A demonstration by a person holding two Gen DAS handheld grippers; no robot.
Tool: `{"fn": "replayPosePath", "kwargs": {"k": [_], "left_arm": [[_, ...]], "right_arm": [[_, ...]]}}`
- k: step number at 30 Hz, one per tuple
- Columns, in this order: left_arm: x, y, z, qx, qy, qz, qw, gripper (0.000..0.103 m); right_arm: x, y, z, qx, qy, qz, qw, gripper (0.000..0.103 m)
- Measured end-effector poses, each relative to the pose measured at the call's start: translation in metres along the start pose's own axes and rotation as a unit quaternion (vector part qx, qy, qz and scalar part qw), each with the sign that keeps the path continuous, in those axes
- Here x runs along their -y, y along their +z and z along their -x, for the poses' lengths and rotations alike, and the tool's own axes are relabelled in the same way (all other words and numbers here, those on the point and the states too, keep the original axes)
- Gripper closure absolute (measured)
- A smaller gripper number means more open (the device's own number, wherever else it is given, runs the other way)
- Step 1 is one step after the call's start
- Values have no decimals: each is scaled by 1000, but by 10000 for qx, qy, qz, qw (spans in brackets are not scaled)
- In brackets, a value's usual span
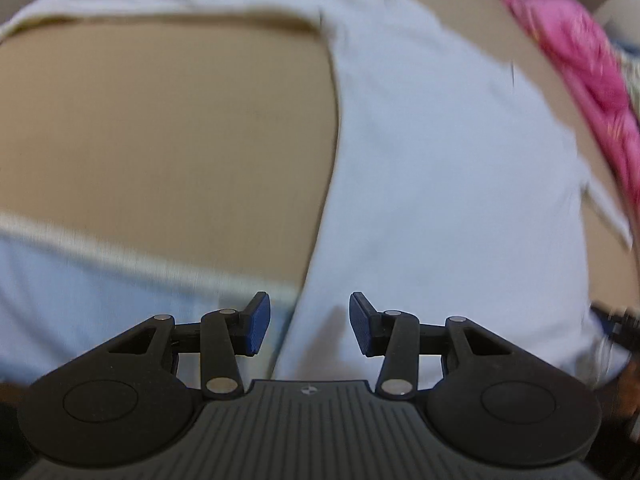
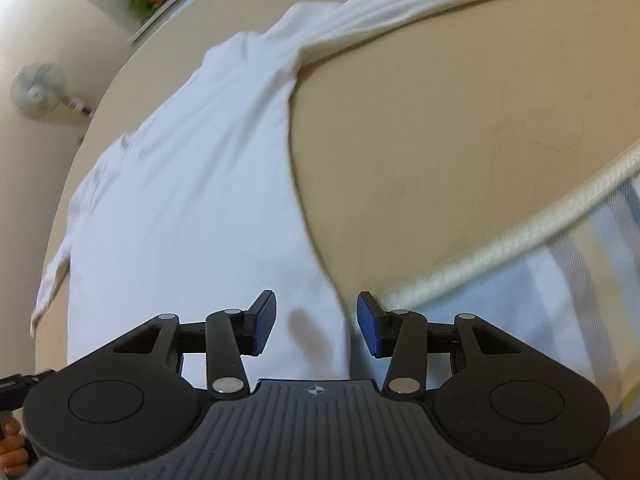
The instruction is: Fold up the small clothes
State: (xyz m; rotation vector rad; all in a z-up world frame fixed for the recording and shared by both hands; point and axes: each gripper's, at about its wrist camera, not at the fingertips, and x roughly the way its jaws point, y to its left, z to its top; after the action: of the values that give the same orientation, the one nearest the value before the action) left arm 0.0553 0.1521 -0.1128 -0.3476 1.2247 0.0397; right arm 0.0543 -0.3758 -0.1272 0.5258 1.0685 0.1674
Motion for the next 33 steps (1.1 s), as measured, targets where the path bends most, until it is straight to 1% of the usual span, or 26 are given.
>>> {"fn": "replayPosePath", "kwargs": {"k": [2,4,6,7,8,10,11,12,13,14,15,16,17,18,19,20,21,22,23,24,25,28,30,31,32,33], "left_arm": [[-1,-11,-1,-100,45,-63,9999,54],[-2,-18,-2,-188,-21,-60,9998,60],[-2,-23,-1,-220,-58,-149,9996,80],[-1,-23,-1,-208,-36,-219,9995,86],[1,-27,0,-182,-4,-296,9994,98],[5,-32,9,-54,-37,-435,9990,99],[0,-32,18,75,-98,-486,9987,99],[-1,-33,31,276,-220,-526,9980,99],[-4,-34,43,483,-412,-515,9967,99],[-9,-37,60,743,-731,-434,9936,99],[-17,-41,73,939,-979,-342,9902,99],[-23,-44,82,1074,-1115,-255,9876,99],[-30,-46,88,1174,-1193,-122,9858,99],[-35,-47,88,1182,-1171,-32,9861,99],[-37,-47,85,1124,-1106,18,9875,98],[-36,-45,78,998,-969,31,9903,98],[-34,-43,69,861,-638,18,9942,98],[-32,-42,60,750,-257,-4,9969,97],[-32,-40,55,687,-98,-5,9976,97],[-30,-39,50,642,-105,-17,9979,97],[-26,-36,48,651,-163,-57,9977,97],[-12,-34,44,740,-282,-358,9962,97],[1,-37,43,695,-390,-520,9955,95],[6,-38,38,655,-410,-612,9951,91],[13,-38,32,614,-375,-718,9948,83],[17,-38,27,579,-245,-796,9948,71]], "right_arm": [[0,-9,1,-196,101,-39,9997,56],[1,-24,8,-388,186,-134,9990,56],[-1,-30,15,-400,208,-143,9989,54],[-2,-33,21,-372,276,-162,9988,55],[-4,-34,25,-351,368,-204,9985,55],[-4,-36,34,-335,656,-324,9968,62],[-6,-38,38,-321,835,-347,9954,80],[-8,-37,45,-253,979,-343,9943,96],[-9,-35,57,-32,1130,-336,9930,96],[-8,-32,72,313,1387,-366,9892,96],[-7,-30,83,572,1711,-474,9824,97],[-1,-30,99,873,2125,-663,9710,97],[2,-30,108,1061,2352,-774,9630,97],[5,-31,114,1180,2424,-849,9592,97],[8,-32,115,1207,2317,-913,9610,97],[10,-32,112,1110,2122,-964,9661,97],[11,-32,102,851,1663,-1052,9768,96],[10,-32,91,613,1012,-1074,9872,95],[6,-30,81,481,366,-1007,9931,89],[1,-30,72,453,-244,-836,9952,89],[-6,-29,67,508,-477,-604,9957,89],[-29,-26,61,766,-396,-36,9963,87],[-38,-25,57,780,-107,167,9968,78],[-42,-24,53,708,41,187,9973,76],[-45,-24,46,596,105,193,9980,73],[-45,-25,41,480,7,231,9986,72]]}}
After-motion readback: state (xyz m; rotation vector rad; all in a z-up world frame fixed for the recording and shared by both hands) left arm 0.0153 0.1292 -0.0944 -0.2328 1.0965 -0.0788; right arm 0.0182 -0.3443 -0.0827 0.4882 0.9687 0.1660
